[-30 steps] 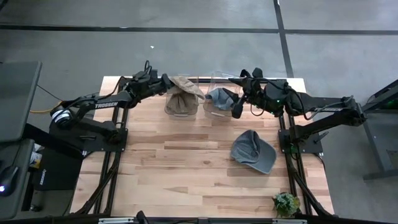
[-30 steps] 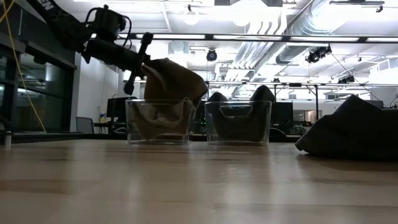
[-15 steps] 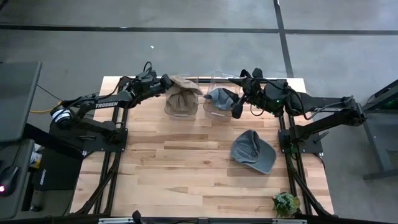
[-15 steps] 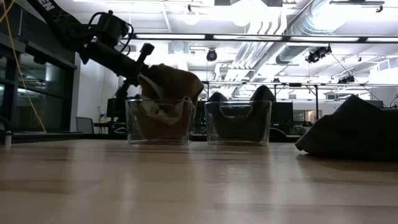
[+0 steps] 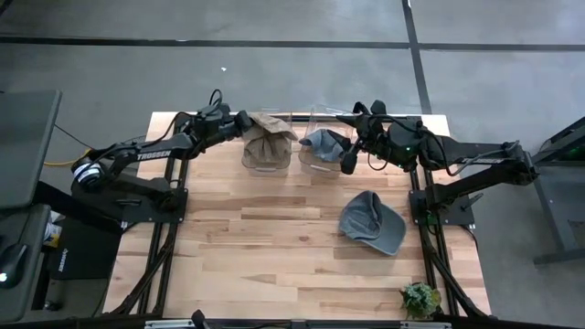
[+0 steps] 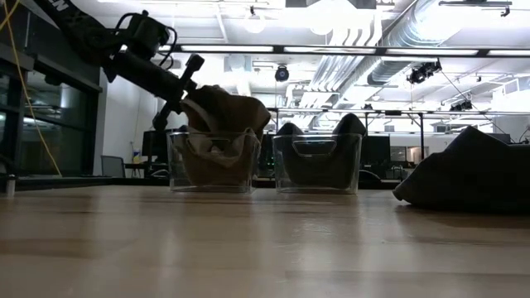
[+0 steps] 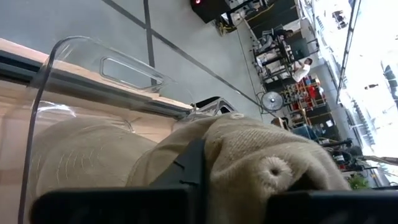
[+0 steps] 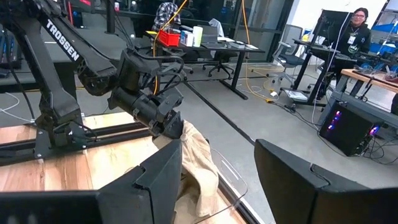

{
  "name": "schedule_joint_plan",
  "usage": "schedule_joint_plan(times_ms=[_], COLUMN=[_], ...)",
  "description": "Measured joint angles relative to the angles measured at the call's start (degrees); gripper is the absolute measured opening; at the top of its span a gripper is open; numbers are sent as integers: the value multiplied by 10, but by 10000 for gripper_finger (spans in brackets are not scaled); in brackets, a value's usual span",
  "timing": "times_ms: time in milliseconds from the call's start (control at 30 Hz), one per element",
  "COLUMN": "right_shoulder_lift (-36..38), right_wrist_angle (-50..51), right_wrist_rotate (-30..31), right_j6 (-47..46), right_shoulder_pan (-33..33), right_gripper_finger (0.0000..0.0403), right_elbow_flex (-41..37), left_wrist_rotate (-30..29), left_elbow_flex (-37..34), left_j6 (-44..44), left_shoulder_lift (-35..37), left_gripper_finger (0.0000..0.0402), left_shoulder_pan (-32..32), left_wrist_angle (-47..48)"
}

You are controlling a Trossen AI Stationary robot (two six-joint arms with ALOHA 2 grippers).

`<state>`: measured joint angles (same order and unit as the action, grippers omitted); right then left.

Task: Pick & Place hat
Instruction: Put the brown cap into the left transparent bin

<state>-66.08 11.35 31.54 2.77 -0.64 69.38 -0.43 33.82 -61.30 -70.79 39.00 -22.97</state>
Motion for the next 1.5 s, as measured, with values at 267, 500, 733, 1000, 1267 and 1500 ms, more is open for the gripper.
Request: schedule_joint_plan(times_ms=[267,500,733,1000,1267,1500], right_shoulder_lift=[0,0,0,0,0,0], right_wrist_angle=[2,1,1,2,3,3], right_wrist_rotate=[0,0,0,0,0,5], right_j6=[0,0,0,-5,-9,-9], right_shoulder_pan=[0,0,0,0,0,-1], right_gripper_finger=[197,197,197,197,197,197], right_elbow_flex=[0,0,0,0,0,0], left_wrist_rotate=[11,14,10,-2,-24,16], left_elbow_flex=[0,0,0,0,0,0], left_j6=[0,1,0,-4,-16,-66], left_shoulder_lift=[34,73,111,156,198,218], left_gripper_finger=[117,135,135,135,135,135], left_shoulder_pan=[0,0,0,0,0,0], left_wrist_angle=[38,122,167,184,259,276])
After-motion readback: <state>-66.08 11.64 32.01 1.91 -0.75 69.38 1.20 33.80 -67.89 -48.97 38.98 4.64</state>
